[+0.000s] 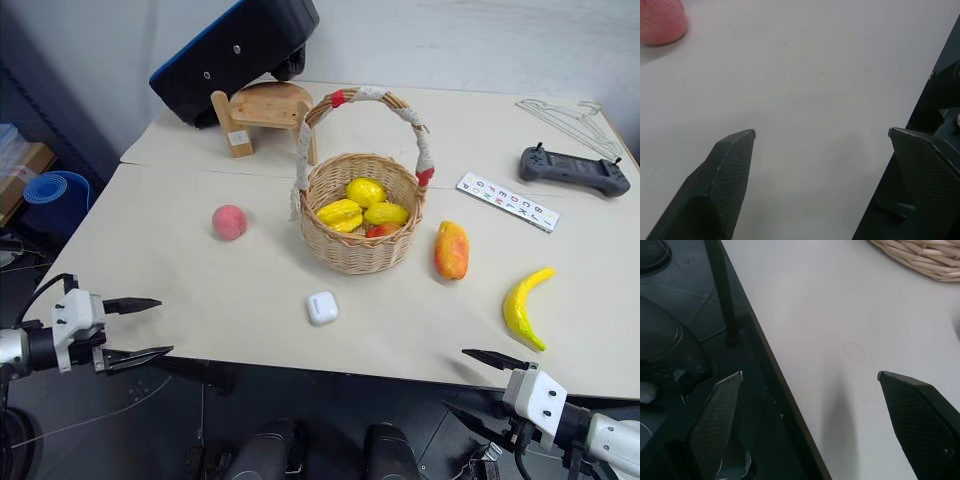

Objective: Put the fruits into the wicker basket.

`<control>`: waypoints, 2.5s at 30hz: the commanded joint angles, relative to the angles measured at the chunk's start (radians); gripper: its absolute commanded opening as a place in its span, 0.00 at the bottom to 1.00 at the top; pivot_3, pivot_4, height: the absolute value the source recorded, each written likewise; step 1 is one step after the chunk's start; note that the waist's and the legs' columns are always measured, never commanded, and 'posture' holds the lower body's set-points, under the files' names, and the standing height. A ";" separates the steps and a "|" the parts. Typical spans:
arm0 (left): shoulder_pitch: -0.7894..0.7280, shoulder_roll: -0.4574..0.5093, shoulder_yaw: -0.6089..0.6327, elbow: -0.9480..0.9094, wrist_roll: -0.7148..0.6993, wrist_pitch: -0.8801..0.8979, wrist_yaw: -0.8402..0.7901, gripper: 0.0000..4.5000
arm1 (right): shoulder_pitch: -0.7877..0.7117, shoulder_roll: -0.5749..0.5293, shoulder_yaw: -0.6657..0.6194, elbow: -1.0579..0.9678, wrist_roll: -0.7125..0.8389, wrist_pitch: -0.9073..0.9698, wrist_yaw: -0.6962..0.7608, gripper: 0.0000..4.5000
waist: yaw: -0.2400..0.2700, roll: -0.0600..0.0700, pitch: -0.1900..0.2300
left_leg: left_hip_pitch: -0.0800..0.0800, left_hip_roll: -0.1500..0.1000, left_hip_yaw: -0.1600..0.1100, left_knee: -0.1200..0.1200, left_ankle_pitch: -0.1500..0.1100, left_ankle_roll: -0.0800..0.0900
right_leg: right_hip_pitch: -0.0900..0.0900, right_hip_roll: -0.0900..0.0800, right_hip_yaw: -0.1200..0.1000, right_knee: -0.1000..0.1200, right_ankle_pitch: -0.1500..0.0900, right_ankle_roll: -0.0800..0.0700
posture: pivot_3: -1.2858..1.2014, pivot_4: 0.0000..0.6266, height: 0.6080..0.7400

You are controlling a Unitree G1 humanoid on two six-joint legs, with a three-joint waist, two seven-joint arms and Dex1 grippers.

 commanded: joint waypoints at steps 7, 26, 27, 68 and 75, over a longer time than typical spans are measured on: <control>-0.056 0.073 -0.067 -0.094 -0.086 0.222 -0.093 1.00 | -0.030 0.026 -0.026 -0.053 0.040 -0.020 -0.041 0.99 | 0.000 0.000 0.000 | 0.000 0.000 0.001 0.000 0.000 0.000 | -0.001 0.000 0.000 0.001 0.000 0.000 | 0.52 0.24 1.00; -0.440 -0.471 -0.576 -0.233 0.138 0.369 0.365 1.00 | -0.194 0.067 0.100 -0.449 0.221 0.334 -0.259 0.99 | 0.007 -0.001 0.002 | -0.004 -0.003 0.007 0.005 0.008 0.005 | -0.004 0.002 0.001 0.005 0.002 0.004 | 0.52 0.24 1.00; -0.449 -0.492 -0.591 -0.221 0.158 0.374 0.388 1.00 | -0.187 0.069 0.103 -0.451 0.220 0.336 -0.259 0.99 | 0.007 -0.001 0.002 | -0.004 -0.003 0.007 0.005 0.008 0.006 | -0.004 0.002 0.002 0.005 0.003 0.004 | 0.52 0.24 1.00; -0.451 -0.165 0.101 0.498 0.082 0.224 0.634 0.85 | -0.473 0.174 0.261 -0.319 0.165 0.297 -0.236 1.00 | 0.001 -0.010 0.000 | -0.003 -0.002 0.012 0.004 0.003 0.000 | -0.010 -0.002 0.006 0.007 0.003 0.005 | 0.52 0.24 1.00; -0.432 -0.083 0.205 0.416 -0.043 0.228 0.499 0.99 | -0.448 0.143 0.207 -0.328 0.180 0.301 -0.223 1.00 | -0.010 -0.014 0.001 | -0.003 0.003 0.018 0.004 0.003 0.002 | -0.013 -0.003 -0.005 0.008 0.004 0.003 | 0.52 0.24 1.00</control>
